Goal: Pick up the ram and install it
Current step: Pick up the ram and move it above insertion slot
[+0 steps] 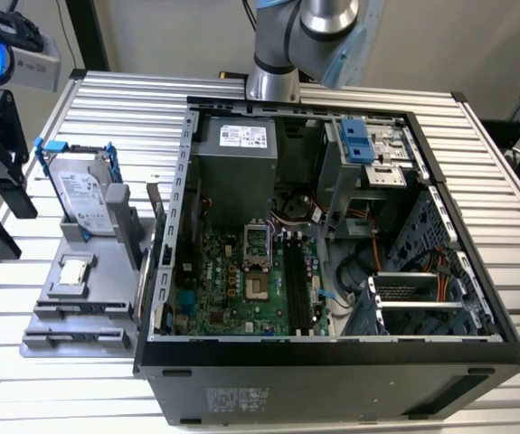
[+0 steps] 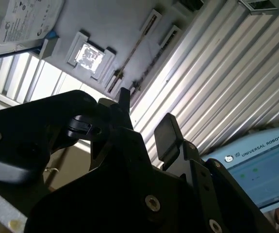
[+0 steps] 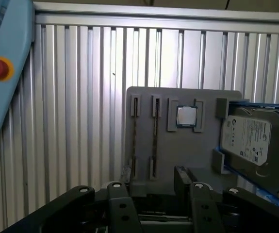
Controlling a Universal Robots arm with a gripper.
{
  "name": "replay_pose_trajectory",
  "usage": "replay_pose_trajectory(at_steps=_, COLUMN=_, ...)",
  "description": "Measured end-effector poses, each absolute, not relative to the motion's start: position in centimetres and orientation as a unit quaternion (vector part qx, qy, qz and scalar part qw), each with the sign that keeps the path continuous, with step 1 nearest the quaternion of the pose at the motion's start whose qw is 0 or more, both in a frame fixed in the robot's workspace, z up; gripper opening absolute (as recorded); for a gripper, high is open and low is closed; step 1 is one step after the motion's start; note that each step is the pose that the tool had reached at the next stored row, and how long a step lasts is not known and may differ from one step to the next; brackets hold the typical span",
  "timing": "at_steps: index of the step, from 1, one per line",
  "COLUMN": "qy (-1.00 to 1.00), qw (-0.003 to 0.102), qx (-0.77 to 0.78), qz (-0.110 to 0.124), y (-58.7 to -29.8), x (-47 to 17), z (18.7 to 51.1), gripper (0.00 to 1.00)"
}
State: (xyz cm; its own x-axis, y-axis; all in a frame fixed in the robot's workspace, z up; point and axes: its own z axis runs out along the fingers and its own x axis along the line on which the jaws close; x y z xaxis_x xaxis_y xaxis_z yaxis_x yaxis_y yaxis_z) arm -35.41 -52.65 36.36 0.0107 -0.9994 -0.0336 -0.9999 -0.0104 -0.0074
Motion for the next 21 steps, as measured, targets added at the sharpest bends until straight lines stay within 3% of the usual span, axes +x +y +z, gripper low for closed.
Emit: replay_pose_trajectory(at_steps=21, qy=0.708, qw=0.011, qx=-0.706, qz=0.013, y=-52.6, x=-35.6, z=34.6, gripper=1.0)
